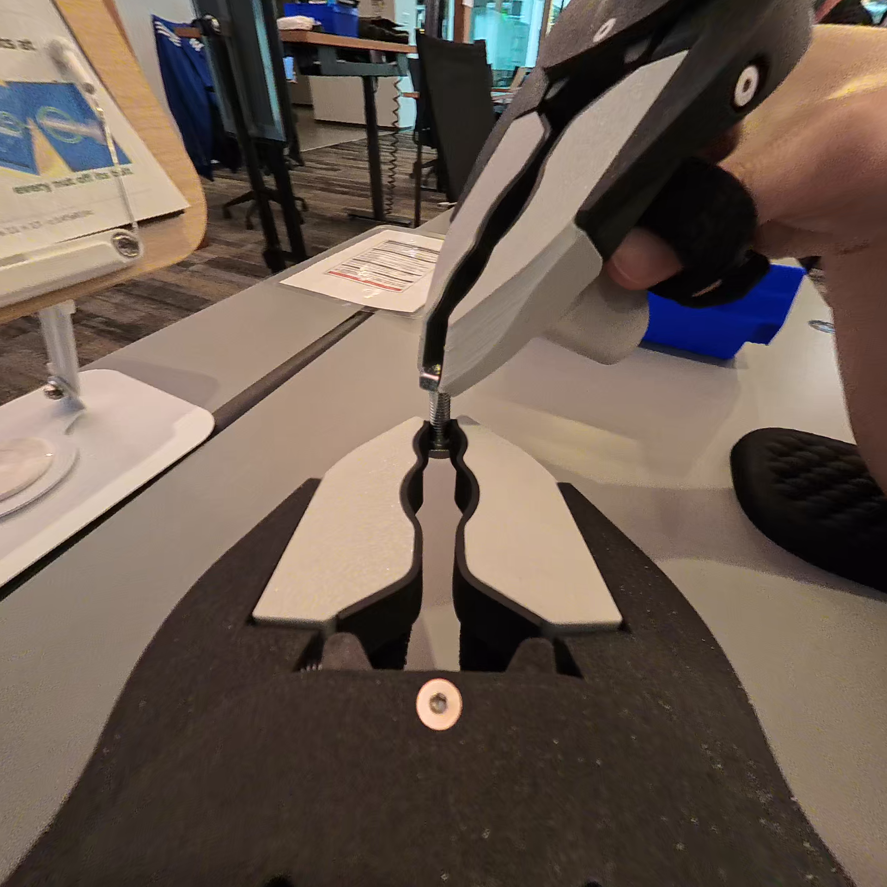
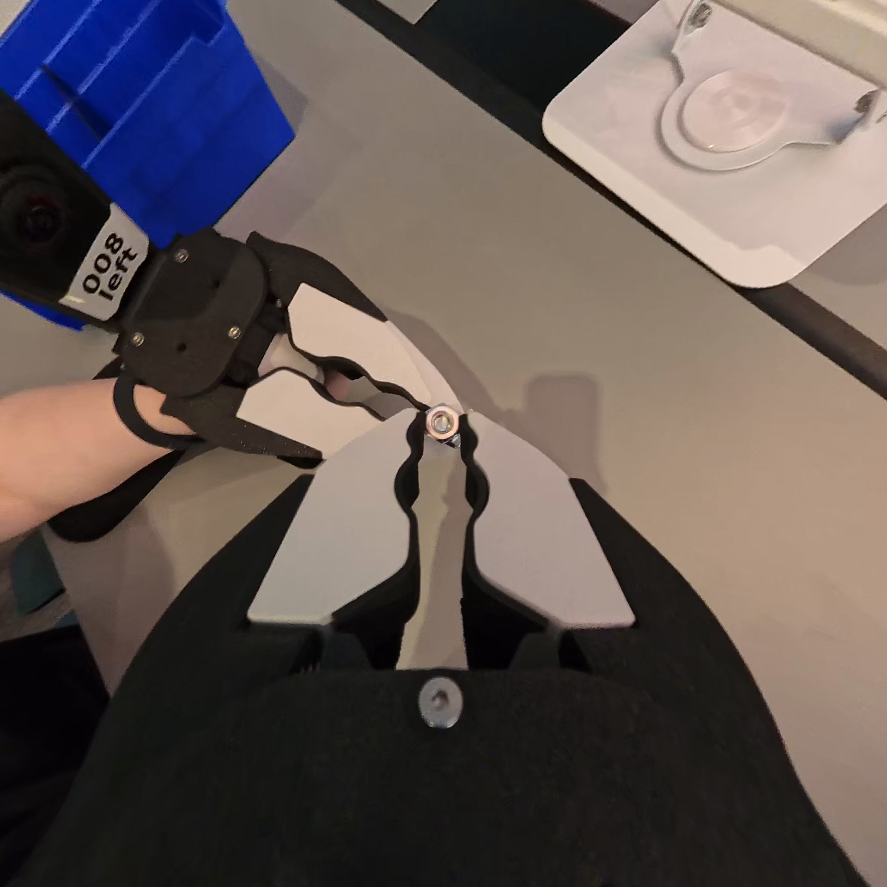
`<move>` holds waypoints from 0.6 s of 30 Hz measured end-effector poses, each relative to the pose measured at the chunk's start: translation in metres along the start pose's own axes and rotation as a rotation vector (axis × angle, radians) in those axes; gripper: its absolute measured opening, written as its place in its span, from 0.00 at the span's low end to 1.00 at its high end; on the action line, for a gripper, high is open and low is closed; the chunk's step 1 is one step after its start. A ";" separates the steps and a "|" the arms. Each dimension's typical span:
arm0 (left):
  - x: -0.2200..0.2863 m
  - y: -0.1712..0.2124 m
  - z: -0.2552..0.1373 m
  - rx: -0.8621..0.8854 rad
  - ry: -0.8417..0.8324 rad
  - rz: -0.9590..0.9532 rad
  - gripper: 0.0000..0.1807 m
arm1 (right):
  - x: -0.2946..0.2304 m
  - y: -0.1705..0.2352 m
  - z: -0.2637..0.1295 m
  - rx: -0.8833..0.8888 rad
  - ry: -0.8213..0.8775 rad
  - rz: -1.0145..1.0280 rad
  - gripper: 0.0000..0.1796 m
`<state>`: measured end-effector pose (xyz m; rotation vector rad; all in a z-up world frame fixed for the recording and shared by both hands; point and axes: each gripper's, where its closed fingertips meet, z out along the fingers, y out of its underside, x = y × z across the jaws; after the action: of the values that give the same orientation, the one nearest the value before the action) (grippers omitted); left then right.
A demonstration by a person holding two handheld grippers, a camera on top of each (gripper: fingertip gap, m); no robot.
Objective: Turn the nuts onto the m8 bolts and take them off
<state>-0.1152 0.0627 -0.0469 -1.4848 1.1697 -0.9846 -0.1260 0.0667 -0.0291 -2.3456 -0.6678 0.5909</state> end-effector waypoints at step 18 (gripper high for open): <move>-0.007 0.003 0.000 -0.035 -0.067 0.029 0.04 | 0.003 -0.002 0.006 -0.006 0.076 -0.016 0.08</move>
<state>-0.1177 0.0692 -0.0502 -1.5129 1.1630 -0.8918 -0.1272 0.0722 -0.0326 -2.3535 -0.6532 0.4909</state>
